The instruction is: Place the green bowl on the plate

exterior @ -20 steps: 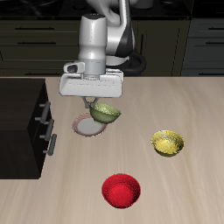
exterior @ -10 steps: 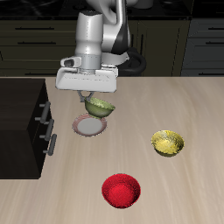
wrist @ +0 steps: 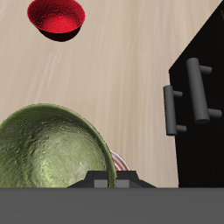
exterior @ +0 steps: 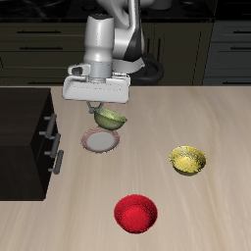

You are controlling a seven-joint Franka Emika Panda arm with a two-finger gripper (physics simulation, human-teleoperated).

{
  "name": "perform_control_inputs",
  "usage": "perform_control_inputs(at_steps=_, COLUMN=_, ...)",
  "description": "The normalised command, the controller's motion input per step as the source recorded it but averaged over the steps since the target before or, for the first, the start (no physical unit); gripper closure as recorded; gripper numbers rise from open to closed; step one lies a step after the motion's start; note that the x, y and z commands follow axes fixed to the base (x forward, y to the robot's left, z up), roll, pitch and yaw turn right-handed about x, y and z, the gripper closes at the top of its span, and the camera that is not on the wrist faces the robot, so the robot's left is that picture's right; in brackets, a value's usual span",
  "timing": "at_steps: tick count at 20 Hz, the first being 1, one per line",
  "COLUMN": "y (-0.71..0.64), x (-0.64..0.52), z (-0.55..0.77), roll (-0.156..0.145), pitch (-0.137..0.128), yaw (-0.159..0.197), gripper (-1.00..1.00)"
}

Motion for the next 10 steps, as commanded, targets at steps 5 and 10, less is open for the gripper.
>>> perform_control_inputs(at_steps=5, y=0.09, x=-0.24, z=-0.08, roll=0.022, pitch=0.009, yaw=0.019, gripper=1.00)
perform_control_inputs(at_steps=10, y=0.06, x=-0.24, z=0.00, roll=0.026, pitch=-0.015, yaw=0.008, gripper=1.00)
